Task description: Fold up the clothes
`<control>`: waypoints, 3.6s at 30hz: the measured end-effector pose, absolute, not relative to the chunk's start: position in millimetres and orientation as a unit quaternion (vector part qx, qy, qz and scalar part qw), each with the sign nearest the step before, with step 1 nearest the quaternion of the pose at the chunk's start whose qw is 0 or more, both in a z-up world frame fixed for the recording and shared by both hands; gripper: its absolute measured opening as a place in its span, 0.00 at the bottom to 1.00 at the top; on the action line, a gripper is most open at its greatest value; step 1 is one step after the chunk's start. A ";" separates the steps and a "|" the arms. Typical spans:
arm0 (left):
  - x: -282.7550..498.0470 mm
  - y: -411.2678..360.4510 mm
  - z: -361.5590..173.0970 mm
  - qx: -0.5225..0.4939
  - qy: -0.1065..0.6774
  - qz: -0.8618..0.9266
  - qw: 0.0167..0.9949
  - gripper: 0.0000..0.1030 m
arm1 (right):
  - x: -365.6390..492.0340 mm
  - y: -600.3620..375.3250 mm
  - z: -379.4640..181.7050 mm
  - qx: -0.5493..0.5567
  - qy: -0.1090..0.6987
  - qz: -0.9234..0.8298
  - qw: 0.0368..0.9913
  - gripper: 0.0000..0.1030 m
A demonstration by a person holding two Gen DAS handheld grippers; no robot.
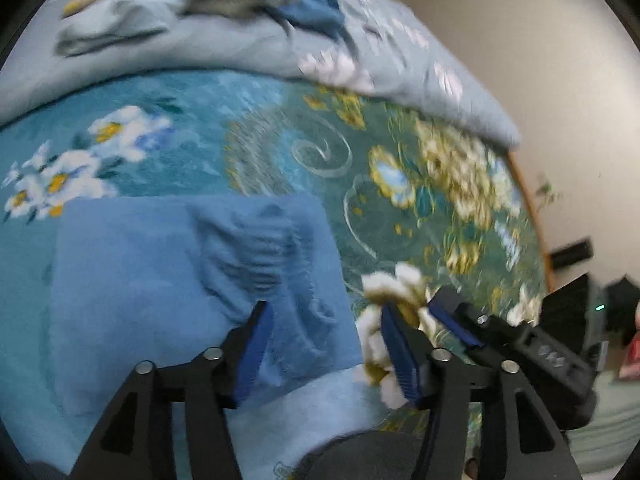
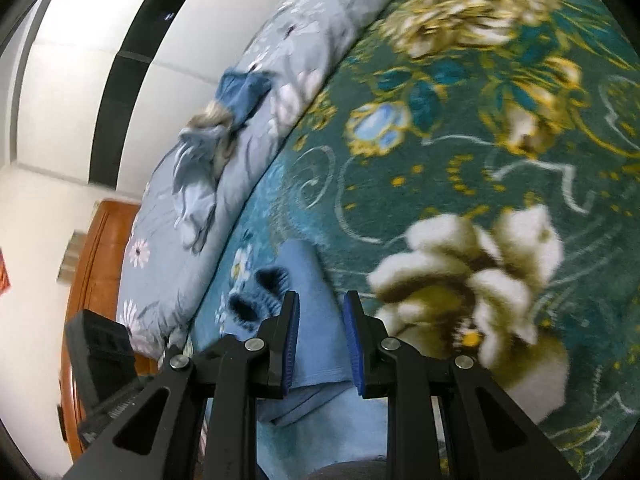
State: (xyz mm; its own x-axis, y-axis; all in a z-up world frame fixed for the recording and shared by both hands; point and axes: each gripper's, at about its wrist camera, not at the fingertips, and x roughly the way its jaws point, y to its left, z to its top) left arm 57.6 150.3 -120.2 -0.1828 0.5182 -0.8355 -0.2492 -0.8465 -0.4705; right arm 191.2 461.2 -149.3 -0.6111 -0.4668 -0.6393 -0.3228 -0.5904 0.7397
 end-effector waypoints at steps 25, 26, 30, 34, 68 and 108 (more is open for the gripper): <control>71.7 38.2 -170.2 -0.629 -0.058 0.773 0.055 0.67 | 111.2 341.8 -137.6 0.537 -0.202 -0.790 0.215 0.36; 71.7 37.6 -168.7 -0.629 -0.058 0.774 0.056 0.67 | 108.8 336.4 -139.3 0.543 -0.191 -0.788 0.218 0.36; 72.3 33.9 -162.1 -0.624 -0.062 0.777 0.059 0.67 | 99.4 328.8 -153.4 0.566 -0.175 -0.778 0.207 0.36; 72.8 28.3 -156.1 -0.619 -0.068 0.780 0.058 0.67 | 96.3 341.8 -164.3 0.569 -0.216 -0.769 0.195 0.36; 72.9 30.9 -165.0 -0.626 -0.066 0.775 0.063 0.72 | 114.5 392.2 -187.9 0.569 -0.338 -0.725 0.192 0.42; 52.2 23.3 -185.6 -0.624 -0.122 0.765 0.099 0.80 | 118.1 424.6 -201.8 0.563 -0.378 -0.717 0.165 0.20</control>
State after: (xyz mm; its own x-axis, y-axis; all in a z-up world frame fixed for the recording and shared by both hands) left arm 52.2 23.3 -185.6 -0.2016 0.3042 -0.9310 0.0012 -0.9505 -0.3108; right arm 118.1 424.6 -201.8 -0.3124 -0.6611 -0.6822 -0.1887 -0.6606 0.7266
